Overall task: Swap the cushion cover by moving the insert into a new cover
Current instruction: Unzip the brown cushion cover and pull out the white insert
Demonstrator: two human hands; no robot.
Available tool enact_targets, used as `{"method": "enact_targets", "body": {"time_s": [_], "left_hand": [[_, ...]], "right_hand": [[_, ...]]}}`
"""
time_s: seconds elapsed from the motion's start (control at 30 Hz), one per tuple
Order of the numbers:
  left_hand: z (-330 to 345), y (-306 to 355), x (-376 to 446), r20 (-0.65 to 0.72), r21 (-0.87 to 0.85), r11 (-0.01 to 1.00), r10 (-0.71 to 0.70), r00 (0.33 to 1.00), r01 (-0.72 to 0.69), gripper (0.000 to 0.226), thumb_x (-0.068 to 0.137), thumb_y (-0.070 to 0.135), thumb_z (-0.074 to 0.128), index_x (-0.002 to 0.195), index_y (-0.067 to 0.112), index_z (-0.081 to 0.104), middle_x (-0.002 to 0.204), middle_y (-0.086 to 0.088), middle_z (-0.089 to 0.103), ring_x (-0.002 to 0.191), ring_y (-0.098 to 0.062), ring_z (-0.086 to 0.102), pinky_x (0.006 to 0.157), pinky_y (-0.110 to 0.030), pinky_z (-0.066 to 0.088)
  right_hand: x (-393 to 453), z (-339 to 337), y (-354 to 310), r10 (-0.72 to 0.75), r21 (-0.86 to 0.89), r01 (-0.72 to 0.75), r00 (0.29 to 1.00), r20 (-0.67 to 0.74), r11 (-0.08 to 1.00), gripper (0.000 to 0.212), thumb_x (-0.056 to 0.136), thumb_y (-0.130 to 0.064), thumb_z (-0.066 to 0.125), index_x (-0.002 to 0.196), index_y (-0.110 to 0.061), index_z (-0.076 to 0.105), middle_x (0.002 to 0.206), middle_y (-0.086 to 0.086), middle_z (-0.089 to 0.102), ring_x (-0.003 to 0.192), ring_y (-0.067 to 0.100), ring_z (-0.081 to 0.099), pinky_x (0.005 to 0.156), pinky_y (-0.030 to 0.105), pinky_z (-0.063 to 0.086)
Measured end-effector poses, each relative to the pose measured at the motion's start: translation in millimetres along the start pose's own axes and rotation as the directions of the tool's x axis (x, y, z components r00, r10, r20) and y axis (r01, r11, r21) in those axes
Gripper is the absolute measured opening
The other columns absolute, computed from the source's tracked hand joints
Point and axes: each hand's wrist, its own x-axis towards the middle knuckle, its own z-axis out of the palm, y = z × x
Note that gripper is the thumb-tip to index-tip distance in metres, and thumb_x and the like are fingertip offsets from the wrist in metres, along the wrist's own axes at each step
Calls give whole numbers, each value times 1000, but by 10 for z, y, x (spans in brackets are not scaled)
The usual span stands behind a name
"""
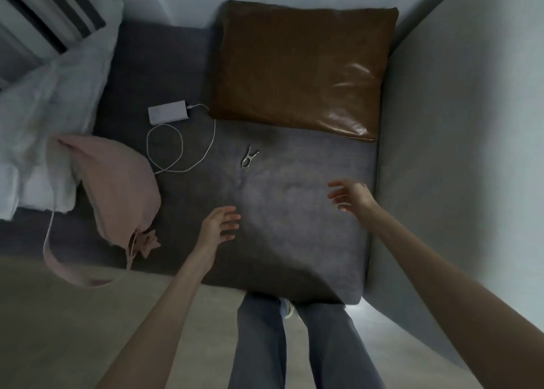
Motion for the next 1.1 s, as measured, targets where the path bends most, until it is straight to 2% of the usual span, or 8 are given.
{"method": "enact_targets", "body": {"time_s": [0.17, 0.3, 0.43, 0.53, 0.63, 0.83, 1.0, 1.1], "left_hand": [[476, 141, 896, 41, -33, 999, -25, 999, 26, 27, 99, 14, 33, 89, 21, 57, 82, -1, 64, 68, -15, 56, 59, -25, 40], [751, 184, 1511, 68, 6, 1000, -12, 998, 11, 27, 100, 14, 34, 90, 22, 58, 85, -1, 64, 69, -14, 56, 59, -25, 41], [909, 216, 1994, 81, 8, 1000, -9, 997, 9, 27, 100, 16, 34, 90, 22, 58, 85, 0, 64, 69, -13, 57, 59, -25, 41], [955, 217, 2236, 83, -10, 1000, -29, 996, 29, 27, 100, 17, 34, 89, 21, 59, 85, -1, 65, 69, -14, 57, 60, -26, 42], [965, 193, 2403, 71, -38, 998, -49, 996, 51, 28, 100, 19, 36, 88, 21, 61, 83, 0, 66, 68, -14, 59, 58, -26, 43], [1041, 113, 2681, 71, -65, 997, -44, 996, 49, 29, 100, 22, 37, 90, 22, 64, 83, 2, 69, 68, -12, 61, 59, -26, 45], [1162, 29, 2876, 66, -89, 996, -1, 998, 7, 28, 100, 21, 38, 92, 21, 66, 88, 2, 71, 74, -14, 64, 63, -27, 49], [1246, -26, 2912, 81, -85, 996, 2, 997, 5, 27, 100, 22, 39, 95, 21, 65, 90, 2, 71, 76, -14, 65, 64, -26, 50]], "right_hand": [[1013, 109, -368, 5, 150, -6, 1000, 6, 989, 29, 94, -10, 34, 101, -5, 61, 76, 11, 61, 62, 19, 52, 54, 26, 39], [1736, 175, -613, 41, 354, -33, 999, -15, 935, 30, 95, -11, 29, 106, -3, 56, 80, 12, 58, 62, 18, 51, 56, 26, 39], [2251, 285, -787, 84, 542, -96, 995, 46, 835, 34, 100, -21, 32, 125, -3, 48, 103, 14, 59, 79, 20, 56, 67, 29, 46], [2500, 371, -868, 96, 574, -122, 993, 75, 810, 53, 98, -33, 47, 137, 0, 38, 122, 18, 55, 102, 25, 55, 83, 34, 47], [2644, 474, -901, 121, 575, -131, 991, 56, 808, 64, 91, -36, 60, 139, -2, 35, 121, 18, 52, 102, 25, 55, 75, 34, 51], [2892, 646, -947, 236, 662, -209, 970, 49, 720, 48, 86, -39, 67, 113, -10, 40, 99, 11, 47, 84, 21, 53, 77, 33, 50], [3058, 745, -910, 308, 738, -200, 951, -11, 644, 40, 84, -38, 70, 110, -15, 49, 96, 8, 50, 84, 21, 57, 76, 32, 52], [3057, 788, -840, 341, 783, -227, 940, 21, 580, 36, 81, -41, 72, 97, -13, 56, 93, 7, 54, 78, 20, 59, 69, 30, 55]]}}
